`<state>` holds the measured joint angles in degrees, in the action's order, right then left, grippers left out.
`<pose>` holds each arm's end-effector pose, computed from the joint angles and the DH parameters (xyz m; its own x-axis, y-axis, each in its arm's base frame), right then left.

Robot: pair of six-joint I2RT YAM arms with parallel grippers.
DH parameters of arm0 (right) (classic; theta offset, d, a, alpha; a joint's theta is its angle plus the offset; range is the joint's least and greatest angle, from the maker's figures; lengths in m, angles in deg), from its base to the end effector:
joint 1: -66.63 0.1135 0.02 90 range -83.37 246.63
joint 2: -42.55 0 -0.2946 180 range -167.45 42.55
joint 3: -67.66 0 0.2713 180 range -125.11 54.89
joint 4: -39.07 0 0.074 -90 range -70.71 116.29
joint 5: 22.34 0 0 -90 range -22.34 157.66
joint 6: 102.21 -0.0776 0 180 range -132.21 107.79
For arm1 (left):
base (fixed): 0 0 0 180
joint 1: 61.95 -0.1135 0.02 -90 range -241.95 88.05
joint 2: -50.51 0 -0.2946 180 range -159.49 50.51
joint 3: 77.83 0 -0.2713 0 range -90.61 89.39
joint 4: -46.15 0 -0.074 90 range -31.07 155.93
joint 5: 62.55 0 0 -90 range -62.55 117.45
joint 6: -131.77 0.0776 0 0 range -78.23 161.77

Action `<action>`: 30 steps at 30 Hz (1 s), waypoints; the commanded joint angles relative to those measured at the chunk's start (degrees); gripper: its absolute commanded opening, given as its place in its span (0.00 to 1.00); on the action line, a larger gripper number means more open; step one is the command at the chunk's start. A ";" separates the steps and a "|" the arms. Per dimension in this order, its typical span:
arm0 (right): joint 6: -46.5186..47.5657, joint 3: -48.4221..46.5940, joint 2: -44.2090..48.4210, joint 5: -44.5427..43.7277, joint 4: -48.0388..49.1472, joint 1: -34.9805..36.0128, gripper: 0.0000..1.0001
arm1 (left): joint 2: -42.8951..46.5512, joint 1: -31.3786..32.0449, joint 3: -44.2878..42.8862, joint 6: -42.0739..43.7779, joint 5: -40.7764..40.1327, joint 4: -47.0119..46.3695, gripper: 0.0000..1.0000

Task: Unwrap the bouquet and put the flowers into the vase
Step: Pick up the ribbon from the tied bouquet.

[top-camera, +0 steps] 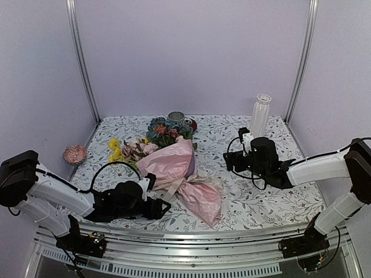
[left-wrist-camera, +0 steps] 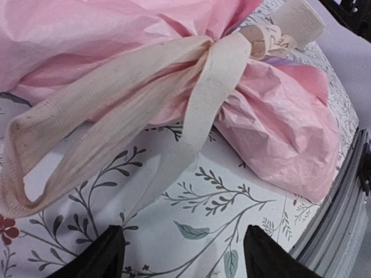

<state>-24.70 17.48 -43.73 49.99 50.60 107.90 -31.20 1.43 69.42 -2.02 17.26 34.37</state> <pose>0.2821 0.2162 0.1861 -0.3962 -0.0735 -0.9152 -0.3435 0.9363 0.0735 0.1357 -0.2401 0.1095 -0.7607 -0.0024 -0.6491 0.4022 0.7832 -0.4742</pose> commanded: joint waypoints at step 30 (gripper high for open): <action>0.80 0.34 0.42 -1.52 3.44 -0.07 0.95 | -5.64 -5.40 -4.65 6.45 0.84 -1.43 0.00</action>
<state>-24.33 17.56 -43.73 48.96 52.92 107.90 -41.12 -3.53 64.05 3.66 18.96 30.18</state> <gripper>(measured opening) 0.947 0.006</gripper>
